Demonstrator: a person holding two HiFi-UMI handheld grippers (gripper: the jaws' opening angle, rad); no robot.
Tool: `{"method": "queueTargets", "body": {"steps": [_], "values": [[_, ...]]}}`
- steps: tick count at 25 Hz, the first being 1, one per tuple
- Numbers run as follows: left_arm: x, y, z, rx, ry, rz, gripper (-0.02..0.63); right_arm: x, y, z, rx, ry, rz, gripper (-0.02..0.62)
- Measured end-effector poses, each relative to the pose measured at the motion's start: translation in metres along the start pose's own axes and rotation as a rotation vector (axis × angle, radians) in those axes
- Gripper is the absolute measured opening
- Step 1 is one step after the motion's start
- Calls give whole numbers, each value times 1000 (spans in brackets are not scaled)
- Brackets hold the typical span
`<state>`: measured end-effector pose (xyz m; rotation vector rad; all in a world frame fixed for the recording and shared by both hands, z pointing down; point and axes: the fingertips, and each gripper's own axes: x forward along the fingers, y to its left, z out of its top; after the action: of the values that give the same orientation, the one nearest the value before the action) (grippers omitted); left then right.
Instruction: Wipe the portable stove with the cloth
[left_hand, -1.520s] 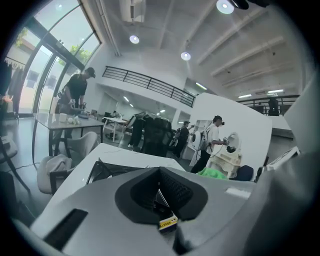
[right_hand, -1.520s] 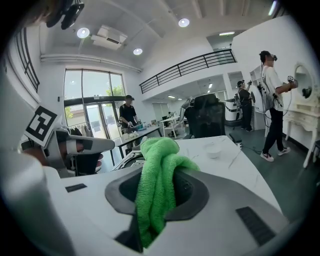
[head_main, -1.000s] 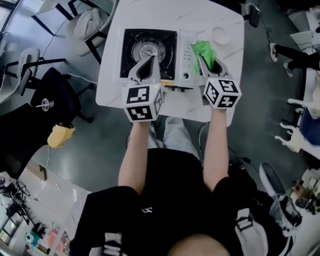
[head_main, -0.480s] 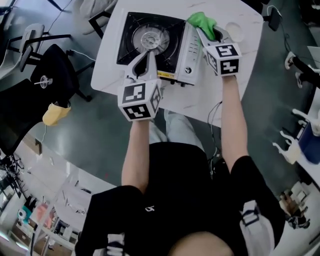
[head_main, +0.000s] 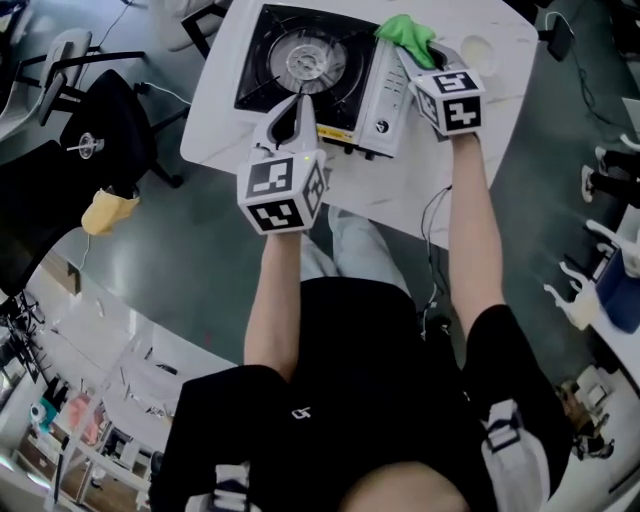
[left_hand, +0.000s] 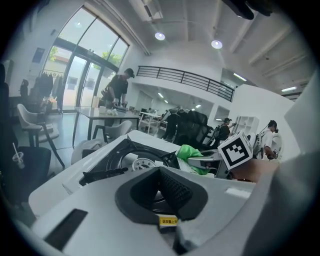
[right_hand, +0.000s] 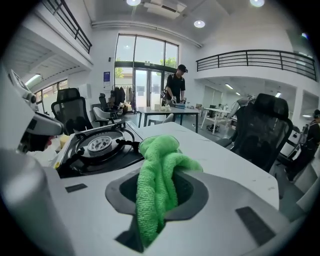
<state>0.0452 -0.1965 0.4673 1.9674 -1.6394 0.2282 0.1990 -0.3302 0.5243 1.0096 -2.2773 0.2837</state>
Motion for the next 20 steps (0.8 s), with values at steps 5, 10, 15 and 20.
{"method": "queueTargets", "body": {"steps": [5, 10, 15, 20], "values": [[-2, -10, -15, 5, 24, -28, -3, -9, 16, -10, 9, 21, 53, 69], [-6, -10, -13, 7, 11, -37, -3, -21, 29, -19, 4, 32, 68, 69], [-11, -13, -14, 3, 6, -51, -3, -33, 42, -27, 5, 36, 72, 67], [-10, -20, -23, 10, 19, -79, -3, -43, 59, -38, 5, 40, 83, 67]]}}
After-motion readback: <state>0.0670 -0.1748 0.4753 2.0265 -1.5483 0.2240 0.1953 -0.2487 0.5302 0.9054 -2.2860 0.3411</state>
